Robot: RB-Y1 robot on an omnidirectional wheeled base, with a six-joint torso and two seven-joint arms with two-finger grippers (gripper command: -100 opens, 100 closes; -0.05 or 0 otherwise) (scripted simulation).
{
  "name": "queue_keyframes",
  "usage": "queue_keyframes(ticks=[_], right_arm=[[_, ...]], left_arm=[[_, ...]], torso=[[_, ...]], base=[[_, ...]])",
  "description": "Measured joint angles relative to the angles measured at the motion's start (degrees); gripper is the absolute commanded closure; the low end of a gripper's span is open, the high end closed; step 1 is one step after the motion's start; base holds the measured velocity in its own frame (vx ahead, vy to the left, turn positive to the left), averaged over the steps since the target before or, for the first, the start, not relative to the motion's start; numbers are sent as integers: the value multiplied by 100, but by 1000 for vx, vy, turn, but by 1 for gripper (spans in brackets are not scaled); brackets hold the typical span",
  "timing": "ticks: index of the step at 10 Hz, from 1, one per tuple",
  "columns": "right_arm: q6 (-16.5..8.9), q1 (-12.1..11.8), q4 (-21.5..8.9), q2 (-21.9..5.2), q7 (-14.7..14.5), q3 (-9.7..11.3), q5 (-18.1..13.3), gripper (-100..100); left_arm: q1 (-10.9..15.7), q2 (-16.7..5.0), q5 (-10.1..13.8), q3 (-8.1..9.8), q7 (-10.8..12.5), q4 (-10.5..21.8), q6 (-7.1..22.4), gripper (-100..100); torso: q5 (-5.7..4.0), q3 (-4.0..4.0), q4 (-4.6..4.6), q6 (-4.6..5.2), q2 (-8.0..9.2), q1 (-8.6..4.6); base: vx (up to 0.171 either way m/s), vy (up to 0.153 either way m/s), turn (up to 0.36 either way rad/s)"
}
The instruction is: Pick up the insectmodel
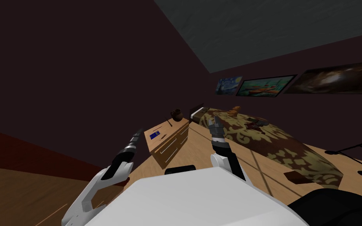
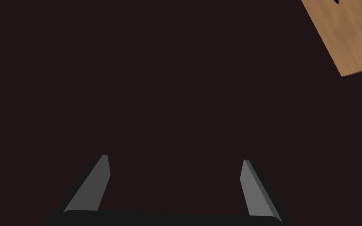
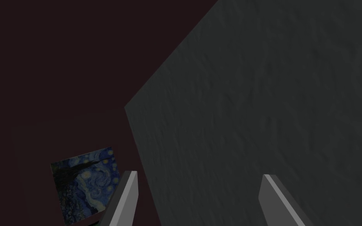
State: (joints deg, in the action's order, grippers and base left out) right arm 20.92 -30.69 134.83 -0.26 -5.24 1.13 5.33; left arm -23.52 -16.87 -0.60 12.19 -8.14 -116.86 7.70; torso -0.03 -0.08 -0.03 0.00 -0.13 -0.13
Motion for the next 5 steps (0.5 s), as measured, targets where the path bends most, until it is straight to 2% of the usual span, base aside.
queue_keyframes(ticks=[2,5], right_arm=[[0,0,0,0,0,0,0,0],[0,0,0,0,0,0,0,0]], left_arm=[[-10,-20,-11,105,-33,-12,382,-100],[110,-161,35,293,-24,339,819,-100]], torso=[[-1,0,0,0,1,-4],[-1,-2,-1,1,-3,-3]], base=[[31,-47,38],[40,-55,48]])
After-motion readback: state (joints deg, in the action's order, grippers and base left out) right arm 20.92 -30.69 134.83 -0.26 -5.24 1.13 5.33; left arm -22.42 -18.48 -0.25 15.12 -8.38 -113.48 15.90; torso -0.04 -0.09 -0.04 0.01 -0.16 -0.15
